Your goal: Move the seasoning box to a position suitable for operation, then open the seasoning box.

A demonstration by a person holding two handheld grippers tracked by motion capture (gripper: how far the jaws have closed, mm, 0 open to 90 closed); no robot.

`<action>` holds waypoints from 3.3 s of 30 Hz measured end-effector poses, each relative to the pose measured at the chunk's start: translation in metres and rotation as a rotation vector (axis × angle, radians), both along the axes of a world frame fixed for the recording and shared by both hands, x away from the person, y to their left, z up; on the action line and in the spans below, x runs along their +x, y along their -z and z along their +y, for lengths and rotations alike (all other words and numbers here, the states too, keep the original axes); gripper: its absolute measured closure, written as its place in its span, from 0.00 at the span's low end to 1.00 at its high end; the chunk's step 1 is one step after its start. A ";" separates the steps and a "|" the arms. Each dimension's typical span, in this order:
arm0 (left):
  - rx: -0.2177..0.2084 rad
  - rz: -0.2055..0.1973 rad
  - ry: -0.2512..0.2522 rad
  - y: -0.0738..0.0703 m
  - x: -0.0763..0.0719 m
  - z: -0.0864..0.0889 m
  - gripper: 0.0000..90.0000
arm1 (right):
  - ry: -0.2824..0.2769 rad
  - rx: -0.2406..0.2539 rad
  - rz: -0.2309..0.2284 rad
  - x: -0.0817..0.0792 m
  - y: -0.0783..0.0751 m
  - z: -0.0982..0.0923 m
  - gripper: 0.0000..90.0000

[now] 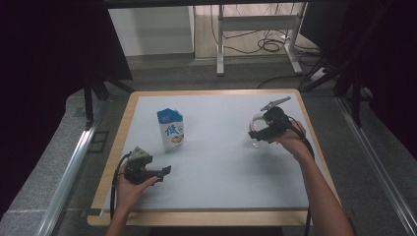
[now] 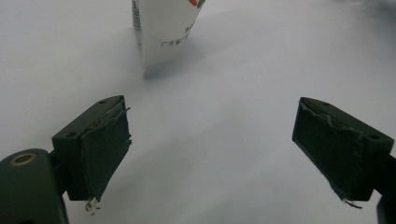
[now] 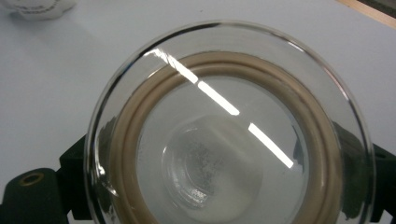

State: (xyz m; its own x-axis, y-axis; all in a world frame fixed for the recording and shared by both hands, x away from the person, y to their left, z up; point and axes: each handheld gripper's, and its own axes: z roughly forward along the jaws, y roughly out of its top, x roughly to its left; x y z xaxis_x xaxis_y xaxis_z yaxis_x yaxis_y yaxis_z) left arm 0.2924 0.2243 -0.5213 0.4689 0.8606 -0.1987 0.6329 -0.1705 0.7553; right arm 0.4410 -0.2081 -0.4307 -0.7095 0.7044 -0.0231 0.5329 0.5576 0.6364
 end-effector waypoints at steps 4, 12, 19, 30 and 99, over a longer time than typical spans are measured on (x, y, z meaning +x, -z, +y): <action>0.004 0.005 0.000 0.001 0.001 0.000 0.13 | -0.016 -0.007 -0.002 -0.016 -0.001 -0.002 0.13; 0.007 0.010 0.004 0.003 0.001 -0.002 0.13 | -0.063 -0.019 0.024 -0.045 0.009 0.000 0.13; 0.007 0.012 0.002 0.004 0.000 -0.002 0.13 | -0.106 -0.021 0.057 -0.053 0.022 0.000 0.13; 0.008 0.017 0.003 0.006 0.001 -0.002 0.13 | -0.168 -0.041 0.068 -0.057 0.030 0.008 0.08; 0.010 -0.061 0.039 0.001 -0.011 -0.014 0.22 | 0.145 0.273 -0.258 -0.117 0.016 -0.067 1.00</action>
State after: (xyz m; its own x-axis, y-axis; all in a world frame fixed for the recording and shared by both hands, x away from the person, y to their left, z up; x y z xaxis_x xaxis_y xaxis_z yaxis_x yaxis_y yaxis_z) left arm 0.2810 0.2104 -0.5225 0.5133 0.8432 -0.1596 0.5780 -0.2022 0.7906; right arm 0.3243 -0.2752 -0.4466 -0.5979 0.8014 0.0144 0.3969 0.2804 0.8740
